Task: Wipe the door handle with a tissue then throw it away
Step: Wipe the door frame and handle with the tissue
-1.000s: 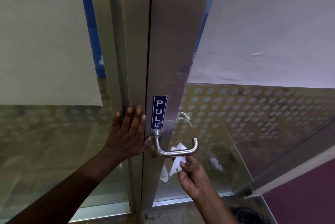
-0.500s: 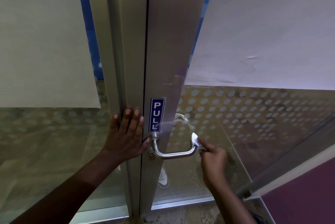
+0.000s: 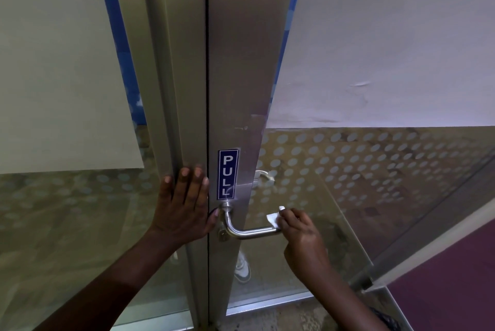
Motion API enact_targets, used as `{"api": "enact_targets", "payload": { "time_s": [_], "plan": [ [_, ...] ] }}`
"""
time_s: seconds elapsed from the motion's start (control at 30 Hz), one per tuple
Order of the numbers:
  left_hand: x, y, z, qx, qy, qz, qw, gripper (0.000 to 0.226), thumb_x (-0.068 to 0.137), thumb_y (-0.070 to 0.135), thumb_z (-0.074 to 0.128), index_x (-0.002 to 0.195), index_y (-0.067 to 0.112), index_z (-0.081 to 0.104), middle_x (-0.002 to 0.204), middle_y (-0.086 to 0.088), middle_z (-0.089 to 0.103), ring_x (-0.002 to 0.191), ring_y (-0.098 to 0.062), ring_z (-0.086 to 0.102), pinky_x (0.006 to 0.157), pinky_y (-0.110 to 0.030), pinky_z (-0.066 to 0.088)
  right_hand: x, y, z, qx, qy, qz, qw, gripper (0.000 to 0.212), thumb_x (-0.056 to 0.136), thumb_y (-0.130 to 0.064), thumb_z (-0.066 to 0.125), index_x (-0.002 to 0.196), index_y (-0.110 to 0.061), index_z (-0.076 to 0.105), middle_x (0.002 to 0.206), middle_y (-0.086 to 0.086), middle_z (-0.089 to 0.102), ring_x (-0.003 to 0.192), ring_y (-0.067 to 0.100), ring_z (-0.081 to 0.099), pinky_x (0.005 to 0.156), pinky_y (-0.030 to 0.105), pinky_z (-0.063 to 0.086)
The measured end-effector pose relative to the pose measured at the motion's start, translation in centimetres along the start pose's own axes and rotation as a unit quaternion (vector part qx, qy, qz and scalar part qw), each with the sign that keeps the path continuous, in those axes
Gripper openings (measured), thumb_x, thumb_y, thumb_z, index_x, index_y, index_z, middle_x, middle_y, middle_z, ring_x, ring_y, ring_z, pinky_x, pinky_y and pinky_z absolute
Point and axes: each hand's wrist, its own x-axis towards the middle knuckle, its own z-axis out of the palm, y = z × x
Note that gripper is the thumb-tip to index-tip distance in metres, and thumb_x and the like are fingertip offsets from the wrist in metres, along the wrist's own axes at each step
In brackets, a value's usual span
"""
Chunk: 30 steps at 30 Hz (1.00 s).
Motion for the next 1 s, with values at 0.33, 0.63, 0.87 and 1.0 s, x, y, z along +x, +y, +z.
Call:
{"api": "enact_targets", "payload": {
  "time_s": [0.33,0.63,0.87,1.0],
  "plan": [
    [0.1,0.0,-0.2,0.007,0.001,0.002,1.000,0.084,0.095,0.048,0.038,0.154,-0.005,0.011,0.165,-0.022,0.003,0.153,-0.038,0.001,0.123,-0.056,0.000,-1.2,0.9,1.4,0.033,0.014,0.080,0.996,0.069,0.037,0.031,0.054,0.098,0.002,0.069,0.101,0.014,0.069,0.093,0.025,0.057,0.083,0.018,0.041],
    [0.4,0.1,-0.4,0.008,0.006,-0.001,1.000,0.082,0.096,0.047,0.036,0.154,-0.005,0.010,0.165,-0.023,0.003,0.153,-0.038,0.000,0.121,-0.056,0.001,-1.1,1.0,1.5,0.029,0.013,0.097,0.995,0.073,0.031,0.032,0.056,0.098,0.005,0.069,0.101,0.015,0.070,0.085,0.029,0.060,0.076,0.019,0.041],
    [0.2,0.2,-0.3,0.009,-0.002,-0.004,1.000,0.083,0.095,0.047,0.037,0.154,-0.004,0.010,0.165,-0.022,0.002,0.153,-0.038,0.001,0.123,-0.056,0.000,-2.5,-0.7,2.8,0.015,0.071,0.034,0.997,0.038,0.071,0.021,0.042,0.097,0.010,0.068,0.105,0.020,0.068,0.107,0.026,0.050,0.103,0.017,0.033],
    [0.1,0.1,-0.1,0.008,-0.005,-0.003,1.000,0.084,0.095,0.048,0.038,0.154,-0.004,0.010,0.165,-0.022,0.002,0.153,-0.038,0.000,0.123,-0.056,-0.001,-3.3,-2.2,4.2,0.033,0.069,-0.039,0.996,0.038,0.090,0.007,0.031,0.101,0.011,0.067,0.108,0.020,0.067,0.111,0.029,0.051,0.100,0.030,0.043]
  ]
}}
